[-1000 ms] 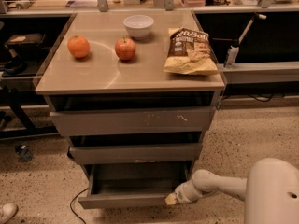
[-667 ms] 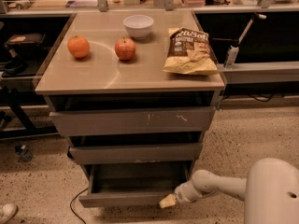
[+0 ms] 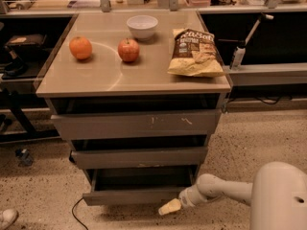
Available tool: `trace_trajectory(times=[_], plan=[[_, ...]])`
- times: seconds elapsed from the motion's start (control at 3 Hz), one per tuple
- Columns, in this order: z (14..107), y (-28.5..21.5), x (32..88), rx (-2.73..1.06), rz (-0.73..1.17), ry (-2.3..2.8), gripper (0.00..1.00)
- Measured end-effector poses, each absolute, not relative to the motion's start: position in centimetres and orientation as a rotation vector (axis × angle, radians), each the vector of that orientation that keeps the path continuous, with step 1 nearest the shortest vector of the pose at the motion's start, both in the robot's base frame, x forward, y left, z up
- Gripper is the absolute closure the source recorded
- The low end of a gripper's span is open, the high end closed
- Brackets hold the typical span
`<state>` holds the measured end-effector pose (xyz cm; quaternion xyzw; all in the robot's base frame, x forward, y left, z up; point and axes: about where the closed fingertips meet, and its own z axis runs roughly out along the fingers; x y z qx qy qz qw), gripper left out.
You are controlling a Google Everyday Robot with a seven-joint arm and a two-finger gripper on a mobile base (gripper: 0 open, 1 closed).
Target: Close bottom drawer
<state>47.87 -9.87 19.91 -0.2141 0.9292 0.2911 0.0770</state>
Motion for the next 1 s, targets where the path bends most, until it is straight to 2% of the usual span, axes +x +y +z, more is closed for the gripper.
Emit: trace_trajectory(times=[0.33,1.0], plan=[[19.91,-9.87,47.87,-0.642,0.872,2.784,0.19],[19.90,-9.85,47.88,-0.642,0.872,2.784,0.65]])
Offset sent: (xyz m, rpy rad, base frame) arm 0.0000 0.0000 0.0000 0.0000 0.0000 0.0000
